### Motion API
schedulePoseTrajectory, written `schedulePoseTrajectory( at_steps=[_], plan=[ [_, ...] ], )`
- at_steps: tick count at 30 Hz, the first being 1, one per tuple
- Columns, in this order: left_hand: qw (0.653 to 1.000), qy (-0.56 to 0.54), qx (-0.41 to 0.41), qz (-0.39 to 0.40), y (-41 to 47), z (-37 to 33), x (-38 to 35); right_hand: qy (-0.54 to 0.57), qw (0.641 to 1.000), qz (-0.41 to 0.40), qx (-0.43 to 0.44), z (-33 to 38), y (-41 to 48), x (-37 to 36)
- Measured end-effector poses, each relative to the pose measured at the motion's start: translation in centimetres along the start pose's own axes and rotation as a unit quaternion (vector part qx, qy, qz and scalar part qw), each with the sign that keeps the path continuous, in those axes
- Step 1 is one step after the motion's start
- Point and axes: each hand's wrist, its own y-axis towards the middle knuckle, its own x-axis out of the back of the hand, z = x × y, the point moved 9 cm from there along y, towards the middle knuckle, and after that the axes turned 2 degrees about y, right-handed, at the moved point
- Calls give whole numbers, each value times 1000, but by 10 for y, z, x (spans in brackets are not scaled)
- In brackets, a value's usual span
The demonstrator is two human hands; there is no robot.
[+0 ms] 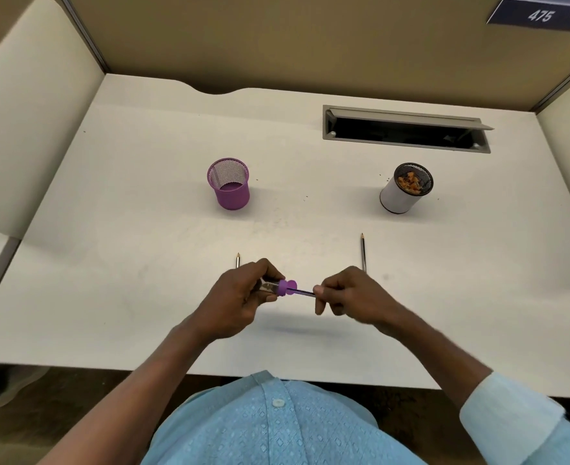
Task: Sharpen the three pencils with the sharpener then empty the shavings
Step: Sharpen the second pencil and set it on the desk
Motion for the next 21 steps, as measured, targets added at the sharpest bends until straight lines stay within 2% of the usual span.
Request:
schedulePoseTrajectory(
  at_steps=[1, 3, 5, 7, 9, 10, 11, 12, 13, 14, 15, 16, 18, 19, 21],
  plan=[
    [1000, 7, -1, 6, 1, -1, 1, 90, 992, 56, -74, -8, -1, -7],
    [1000, 16, 3, 14, 4, -2, 2, 134, 983, 86, -90, -6, -2, -12],
    [1000, 19, 11, 19, 7, 0, 2, 84, 996, 33, -26, 0, 2, -5],
    [999, 25, 14, 22, 6, 0, 0, -24, 994, -59, 88, 9, 1, 9],
    [999, 26, 19, 28, 4, 1, -6, -179, 946, -142, 228, 26, -9, 12],
    [999, 22, 23, 30, 3, 2, -8, -246, 914, -164, 279, 31, -16, 11],
    [999, 17, 25, 30, 2, 2, -9, -284, 896, -175, 293, 32, -19, 8],
    [999, 17, 23, 25, 1, 3, -9, -286, 905, -164, 271, 31, -18, 4],
    [999, 20, 20, 21, -1, 3, -8, -233, 943, -122, 204, 27, -10, 4],
    [999, 25, 18, 20, -3, 3, -8, -123, 985, -50, 112, 18, -2, 0],
    [999, 26, 17, 21, -5, 4, -8, -12, 1000, 21, 9, 4, 2, -7],
    [999, 25, 18, 22, -7, 4, -8, 67, 993, 76, -61, -2, 1, -13],
    [999, 24, 21, 19, -10, 6, -6, 118, 984, 107, -78, 1, 1, -16],
    [999, 25, 24, 19, -10, 7, -5, 110, 988, 92, -54, 5, 2, -15],
    [999, 22, 37, 17, -10, 12, -2, 18, 999, 21, 37, 15, 6, -3]
  ],
)
